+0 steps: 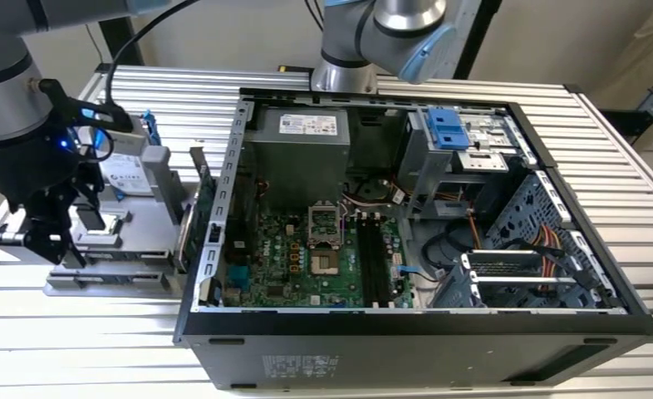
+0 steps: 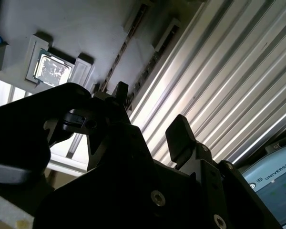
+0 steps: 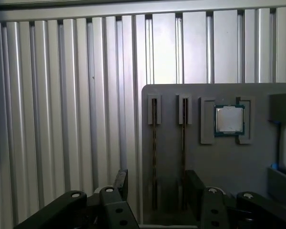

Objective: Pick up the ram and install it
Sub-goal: 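Pick up the ram and move it above insertion slot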

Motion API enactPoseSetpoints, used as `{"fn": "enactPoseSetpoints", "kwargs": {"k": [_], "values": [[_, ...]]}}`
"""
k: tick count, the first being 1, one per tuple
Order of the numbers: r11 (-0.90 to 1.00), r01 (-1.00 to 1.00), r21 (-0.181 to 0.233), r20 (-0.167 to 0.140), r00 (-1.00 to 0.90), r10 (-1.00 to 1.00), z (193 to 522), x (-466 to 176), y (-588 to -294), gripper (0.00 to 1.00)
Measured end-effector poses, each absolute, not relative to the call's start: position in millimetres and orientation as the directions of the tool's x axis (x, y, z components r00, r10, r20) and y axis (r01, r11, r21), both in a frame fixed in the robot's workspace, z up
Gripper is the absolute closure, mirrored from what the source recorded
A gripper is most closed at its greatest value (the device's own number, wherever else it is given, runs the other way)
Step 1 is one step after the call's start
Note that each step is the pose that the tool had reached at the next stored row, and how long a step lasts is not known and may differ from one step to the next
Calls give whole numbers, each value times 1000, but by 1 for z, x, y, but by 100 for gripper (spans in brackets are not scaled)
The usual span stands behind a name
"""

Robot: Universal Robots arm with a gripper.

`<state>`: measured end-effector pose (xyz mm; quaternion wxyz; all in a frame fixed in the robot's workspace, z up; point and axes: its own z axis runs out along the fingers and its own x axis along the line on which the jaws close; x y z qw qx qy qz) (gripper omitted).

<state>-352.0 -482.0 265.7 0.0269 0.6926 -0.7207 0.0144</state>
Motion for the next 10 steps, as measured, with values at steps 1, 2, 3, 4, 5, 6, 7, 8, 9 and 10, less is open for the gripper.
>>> {"fn": "enactPoseSetpoints", "kwargs": {"k": [1, 2, 3, 4, 5, 6, 7, 8, 9, 10], "values": [[39, -999, 17, 59, -38, -998, 265, -352, -482, 0], [38, -999, 17, 59, -37, -998, 264, -352, -482, 0], [38, -999, 17, 59, -37, -998, 264, -352, -482, 0], [38, -999, 17, 59, -37, -998, 263, -352, -482, 0], [38, -999, 16, 59, -37, -998, 263, -352, -482, 0], [38, -999, 17, 59, -37, -998, 262, -352, -482, 0], [38, -999, 17, 59, -37, -998, 261, -352, -482, 0], [38, -999, 17, 59, -37, -998, 261, -352, -482, 0], [38, -999, 16, 59, -37, -998, 260, -352, -482, 0], [38, -999, 16, 59, -37, -998, 259, -352, -482, 0]]}}
